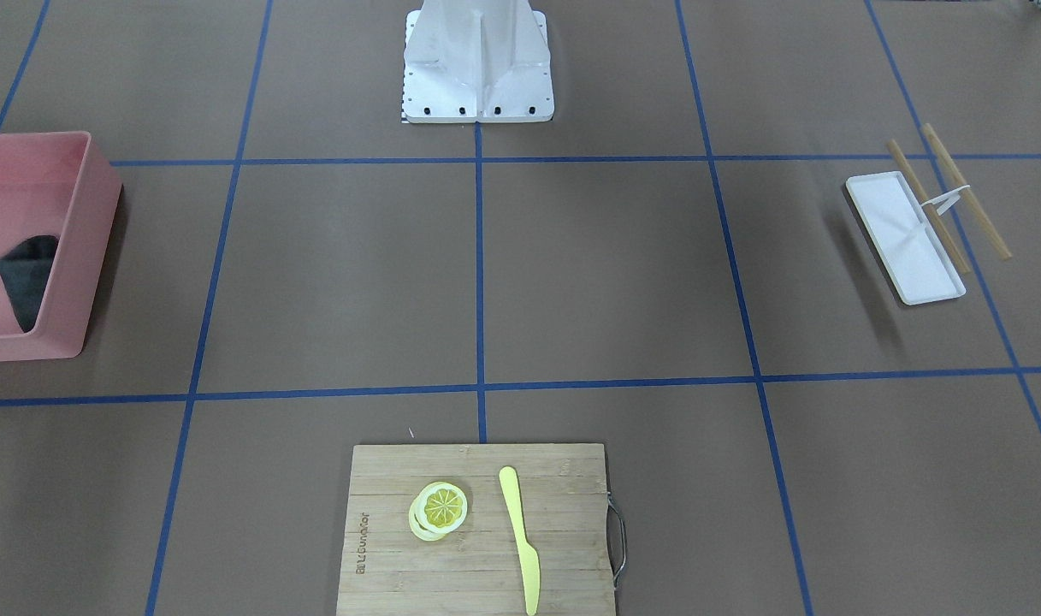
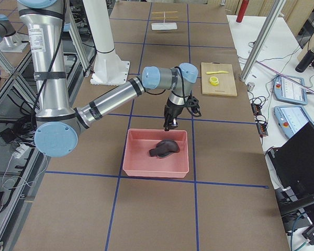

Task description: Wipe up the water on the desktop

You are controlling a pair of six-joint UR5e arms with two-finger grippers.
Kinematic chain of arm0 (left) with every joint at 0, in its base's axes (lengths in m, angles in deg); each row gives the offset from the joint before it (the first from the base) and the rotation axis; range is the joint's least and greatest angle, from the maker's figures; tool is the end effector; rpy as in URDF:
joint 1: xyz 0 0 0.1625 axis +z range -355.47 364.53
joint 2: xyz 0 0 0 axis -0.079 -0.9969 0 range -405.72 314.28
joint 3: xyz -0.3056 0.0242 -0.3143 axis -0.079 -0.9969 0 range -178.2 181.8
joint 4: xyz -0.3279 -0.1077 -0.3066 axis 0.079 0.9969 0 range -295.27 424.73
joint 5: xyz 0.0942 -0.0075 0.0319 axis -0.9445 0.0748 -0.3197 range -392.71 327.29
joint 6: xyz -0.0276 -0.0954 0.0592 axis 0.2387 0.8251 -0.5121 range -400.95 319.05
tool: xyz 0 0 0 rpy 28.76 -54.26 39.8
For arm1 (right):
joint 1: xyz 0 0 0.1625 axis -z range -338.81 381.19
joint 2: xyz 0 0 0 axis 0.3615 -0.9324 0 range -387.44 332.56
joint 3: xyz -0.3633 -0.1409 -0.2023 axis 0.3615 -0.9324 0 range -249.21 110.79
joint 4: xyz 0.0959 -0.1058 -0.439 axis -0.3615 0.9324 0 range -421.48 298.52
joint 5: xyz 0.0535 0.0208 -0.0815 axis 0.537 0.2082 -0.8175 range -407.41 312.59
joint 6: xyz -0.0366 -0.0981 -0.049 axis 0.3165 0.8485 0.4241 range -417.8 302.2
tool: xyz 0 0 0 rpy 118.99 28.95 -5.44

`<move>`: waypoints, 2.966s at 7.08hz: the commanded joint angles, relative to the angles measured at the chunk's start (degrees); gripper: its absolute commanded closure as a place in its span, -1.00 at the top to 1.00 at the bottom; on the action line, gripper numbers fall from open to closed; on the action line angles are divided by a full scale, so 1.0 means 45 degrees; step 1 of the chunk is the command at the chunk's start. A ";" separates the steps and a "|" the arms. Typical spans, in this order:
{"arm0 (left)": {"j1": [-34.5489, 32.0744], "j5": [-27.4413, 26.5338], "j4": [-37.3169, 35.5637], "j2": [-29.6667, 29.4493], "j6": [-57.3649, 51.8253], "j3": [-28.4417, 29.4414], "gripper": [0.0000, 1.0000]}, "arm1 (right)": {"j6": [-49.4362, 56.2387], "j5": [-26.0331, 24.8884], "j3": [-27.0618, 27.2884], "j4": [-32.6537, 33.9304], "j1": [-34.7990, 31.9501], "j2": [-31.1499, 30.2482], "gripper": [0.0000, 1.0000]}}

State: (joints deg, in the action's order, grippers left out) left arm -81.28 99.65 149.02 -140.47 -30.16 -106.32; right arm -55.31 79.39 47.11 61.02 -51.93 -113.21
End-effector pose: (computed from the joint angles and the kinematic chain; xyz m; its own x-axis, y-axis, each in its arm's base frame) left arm -0.0141 -0.5667 0.4805 0.7227 0.0694 -0.6877 0.0667 0.9833 0.1694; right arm -0.0866 -0.5061 0.4716 0.7588 -0.2543 0.5996 0.3234 0.9462 -0.0080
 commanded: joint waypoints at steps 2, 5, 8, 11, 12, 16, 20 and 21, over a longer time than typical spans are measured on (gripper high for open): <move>-0.0014 0.0020 0.0038 0.0466 -0.0247 0.0022 0.95 | -0.0046 0.0103 -0.0105 0.0005 -0.0916 -0.0003 1.00; -0.0208 0.0137 0.0038 0.0973 -0.1811 0.0275 0.95 | 0.0051 0.0650 -0.0339 -0.0034 -0.2029 -0.0081 1.00; -0.1048 0.0896 0.0039 0.1426 -0.3312 0.1094 0.95 | 0.0091 0.1350 -0.1816 -0.1548 -0.2966 -0.0546 1.00; -0.1068 0.0821 0.0039 0.1447 -0.3160 0.1018 0.96 | 0.0828 0.1529 -0.2665 -0.3822 -0.3982 -0.1155 1.00; -0.1049 0.0821 0.0039 0.1427 -0.3140 0.1057 0.96 | 0.1703 0.1529 -0.2606 -0.3804 -0.4257 -0.1136 1.00; -0.1049 0.0821 0.0039 0.1408 -0.3081 0.1018 0.96 | 0.1596 0.1431 -0.2489 -0.3706 -0.4298 -0.0922 1.00; -0.1030 0.0821 0.0039 0.1388 -0.3081 0.1037 0.96 | 0.1536 0.1509 -0.2527 -0.3745 -0.4298 -0.0804 1.00; -0.1029 0.0821 0.0039 0.1388 -0.3081 0.1037 0.96 | 0.1536 0.1509 -0.2566 -0.3765 -0.4279 -0.0823 1.00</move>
State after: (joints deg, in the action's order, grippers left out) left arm -85.94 103.34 149.19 -134.22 -44.03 -101.66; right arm -48.39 86.12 35.72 44.20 -71.26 -116.85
